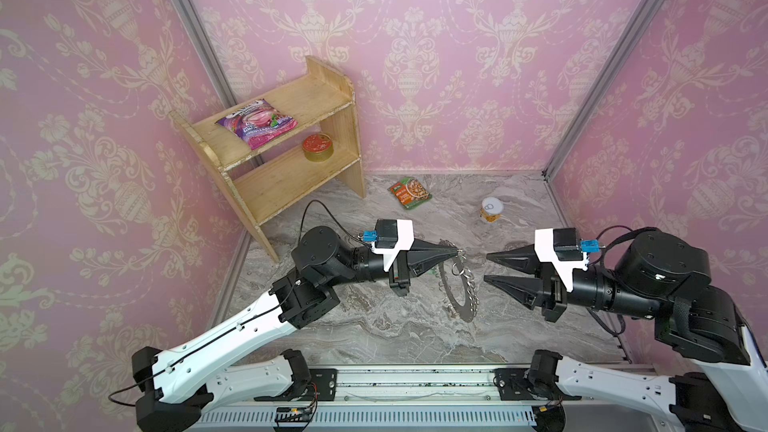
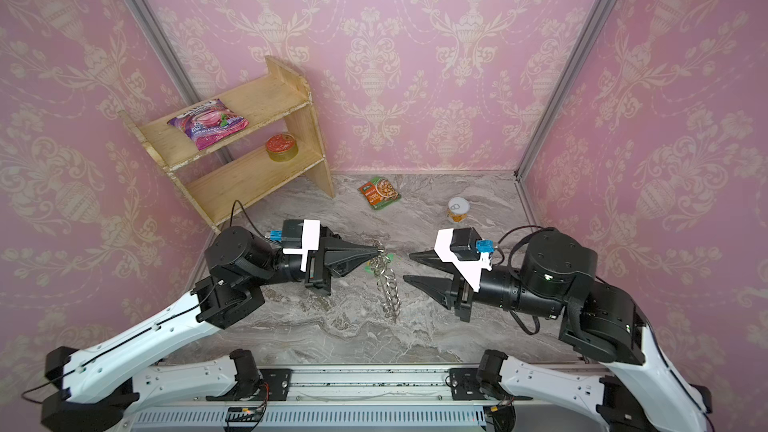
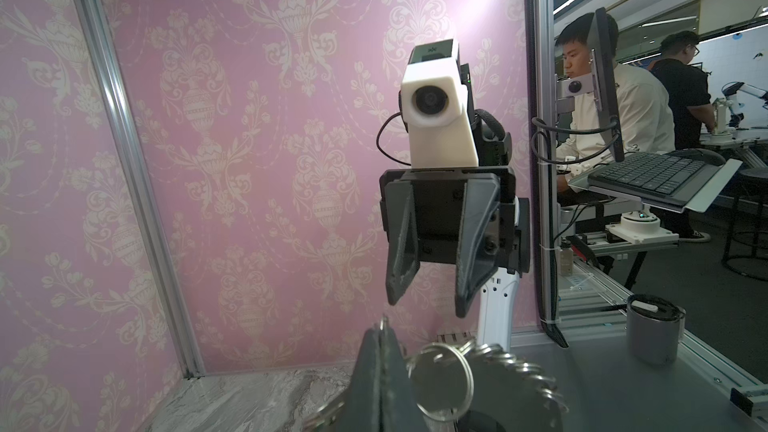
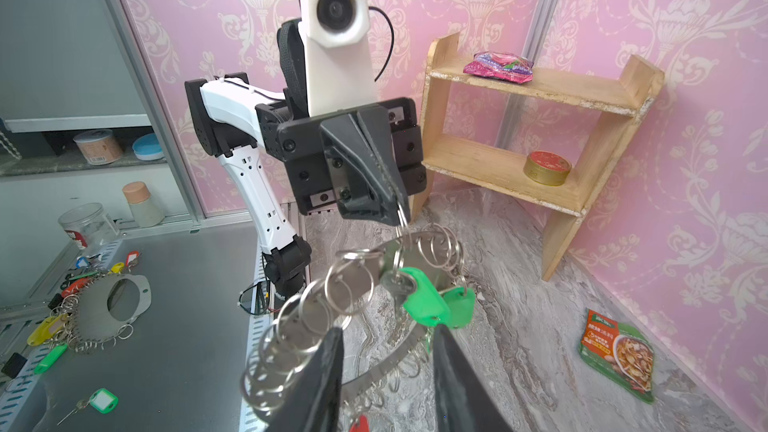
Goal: Put the keys on the keyring
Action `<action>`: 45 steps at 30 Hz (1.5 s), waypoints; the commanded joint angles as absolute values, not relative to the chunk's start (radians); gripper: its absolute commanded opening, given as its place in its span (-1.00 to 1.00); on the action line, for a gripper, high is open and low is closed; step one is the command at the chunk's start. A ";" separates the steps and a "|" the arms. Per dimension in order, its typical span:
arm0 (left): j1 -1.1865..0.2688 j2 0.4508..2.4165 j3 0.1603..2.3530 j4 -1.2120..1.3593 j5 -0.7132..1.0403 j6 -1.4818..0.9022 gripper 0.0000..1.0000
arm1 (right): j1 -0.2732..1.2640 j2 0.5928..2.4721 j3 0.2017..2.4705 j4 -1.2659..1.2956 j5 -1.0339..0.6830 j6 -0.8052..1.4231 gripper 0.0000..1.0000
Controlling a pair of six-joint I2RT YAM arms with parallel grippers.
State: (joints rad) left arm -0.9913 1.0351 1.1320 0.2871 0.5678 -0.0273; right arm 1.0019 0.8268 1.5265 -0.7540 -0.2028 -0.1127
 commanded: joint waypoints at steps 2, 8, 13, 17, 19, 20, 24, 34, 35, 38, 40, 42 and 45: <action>-0.989 1.037 1.149 0.345 0.610 -0.060 -1.00 | 1.001 0.841 1.534 -0.749 -0.177 -0.145 -0.27; -0.990 1.040 1.161 0.335 0.624 -0.064 -1.00 | 1.001 0.869 1.534 -0.729 -0.174 -0.165 -0.48; -0.989 1.036 1.164 0.327 0.627 -0.067 -1.00 | 1.001 0.879 1.541 -0.723 -0.164 -0.180 -0.54; -0.989 1.039 1.165 0.332 0.634 -0.073 -1.00 | 1.000 0.887 1.543 -0.721 -0.162 -0.186 -0.55; -0.989 1.040 1.166 0.334 0.635 -0.074 -1.00 | 0.999 0.887 1.546 -0.721 -0.157 -0.188 -0.55; -0.989 1.040 1.166 0.335 0.635 -0.073 -1.00 | 0.999 0.888 1.546 -0.721 -0.155 -0.189 -0.55; -0.989 1.042 1.169 0.337 0.638 -0.075 -1.00 | 0.999 0.892 1.543 -0.707 -0.156 -0.192 -0.55; -0.989 1.043 1.167 0.342 0.637 -0.075 -1.00 | 0.998 0.925 1.542 -0.675 -0.218 -0.177 -0.61; -0.990 1.041 1.164 0.342 0.634 -0.074 -1.00 | 0.998 0.926 1.539 -0.674 -0.226 -0.173 -0.62; -0.989 1.033 1.160 0.340 0.622 -0.068 -1.00 | 0.998 0.923 1.522 -0.668 -0.242 -0.159 -0.62; -0.989 1.029 1.157 0.339 0.616 -0.065 -1.00 | 0.998 0.915 1.509 -0.663 -0.239 -0.151 -0.61; -0.989 1.028 1.155 0.338 0.614 -0.062 -1.00 | 0.997 0.905 1.495 -0.656 -0.238 -0.142 -0.60; -0.989 1.029 1.154 0.340 0.612 -0.060 -1.00 | 0.998 0.892 1.485 -0.650 -0.233 -0.134 -0.59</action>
State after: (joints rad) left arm -0.9913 1.0435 1.1324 0.2916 0.6216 -0.0540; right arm 1.0016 0.9115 1.4990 -0.6884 -0.2138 -0.1631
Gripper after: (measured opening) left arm 0.043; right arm 0.205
